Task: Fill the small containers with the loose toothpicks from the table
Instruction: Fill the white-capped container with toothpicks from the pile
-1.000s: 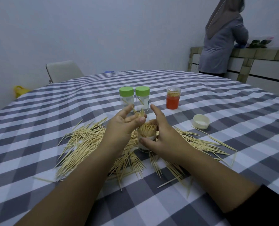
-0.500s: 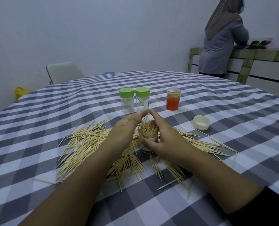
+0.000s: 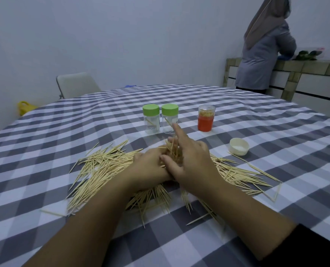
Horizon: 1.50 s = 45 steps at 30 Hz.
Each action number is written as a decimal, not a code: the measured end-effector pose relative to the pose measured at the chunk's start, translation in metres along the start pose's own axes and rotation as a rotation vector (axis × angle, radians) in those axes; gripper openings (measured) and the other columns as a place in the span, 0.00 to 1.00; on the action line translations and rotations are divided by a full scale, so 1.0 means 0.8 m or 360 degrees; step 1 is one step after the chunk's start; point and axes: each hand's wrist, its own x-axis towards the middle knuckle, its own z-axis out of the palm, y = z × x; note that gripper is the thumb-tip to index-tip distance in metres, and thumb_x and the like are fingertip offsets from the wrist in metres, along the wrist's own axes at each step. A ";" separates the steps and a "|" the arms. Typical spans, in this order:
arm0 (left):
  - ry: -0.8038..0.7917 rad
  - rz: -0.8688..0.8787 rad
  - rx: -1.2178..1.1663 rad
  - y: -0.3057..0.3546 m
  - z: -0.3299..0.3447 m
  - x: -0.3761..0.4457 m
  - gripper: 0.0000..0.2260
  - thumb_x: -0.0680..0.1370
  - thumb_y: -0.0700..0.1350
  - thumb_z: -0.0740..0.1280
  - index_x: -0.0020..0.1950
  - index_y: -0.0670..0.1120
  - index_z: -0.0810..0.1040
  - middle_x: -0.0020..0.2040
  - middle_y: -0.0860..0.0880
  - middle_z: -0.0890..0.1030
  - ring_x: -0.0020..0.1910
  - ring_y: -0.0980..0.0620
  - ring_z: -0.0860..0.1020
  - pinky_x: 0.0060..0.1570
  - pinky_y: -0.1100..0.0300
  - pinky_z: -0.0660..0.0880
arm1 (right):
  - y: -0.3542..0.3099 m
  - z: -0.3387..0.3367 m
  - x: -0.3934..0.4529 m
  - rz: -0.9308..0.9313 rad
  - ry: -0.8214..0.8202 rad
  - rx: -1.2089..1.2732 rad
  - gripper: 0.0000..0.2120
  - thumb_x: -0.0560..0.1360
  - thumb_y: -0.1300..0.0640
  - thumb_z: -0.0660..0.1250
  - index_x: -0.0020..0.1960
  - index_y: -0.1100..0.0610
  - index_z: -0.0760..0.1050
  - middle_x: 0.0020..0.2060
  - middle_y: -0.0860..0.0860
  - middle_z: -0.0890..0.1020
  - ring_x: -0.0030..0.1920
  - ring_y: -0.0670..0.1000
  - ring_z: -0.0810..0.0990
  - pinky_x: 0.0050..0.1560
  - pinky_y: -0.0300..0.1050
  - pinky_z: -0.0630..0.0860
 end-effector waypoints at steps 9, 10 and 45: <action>0.0053 0.0087 -0.0062 0.010 0.005 -0.004 0.16 0.64 0.52 0.69 0.49 0.63 0.71 0.46 0.67 0.74 0.51 0.65 0.74 0.65 0.47 0.65 | 0.009 0.018 0.005 -0.0374 0.0480 -0.0156 0.17 0.74 0.55 0.60 0.61 0.52 0.77 0.45 0.48 0.84 0.50 0.49 0.80 0.51 0.49 0.66; 0.0050 0.0092 -0.0064 0.010 0.006 -0.004 0.16 0.65 0.51 0.71 0.48 0.62 0.70 0.44 0.68 0.73 0.47 0.68 0.72 0.65 0.47 0.65 | 0.009 0.018 0.005 -0.0395 0.0497 -0.0154 0.17 0.74 0.57 0.61 0.61 0.52 0.77 0.43 0.48 0.83 0.48 0.49 0.80 0.50 0.49 0.66; 0.0205 0.0081 0.1022 -0.032 0.005 0.019 0.21 0.81 0.50 0.58 0.74 0.51 0.64 0.65 0.50 0.76 0.67 0.52 0.70 0.73 0.53 0.49 | 0.037 -0.025 0.005 0.0305 -0.0230 0.0424 0.33 0.75 0.58 0.67 0.73 0.40 0.56 0.66 0.45 0.68 0.61 0.46 0.72 0.62 0.46 0.72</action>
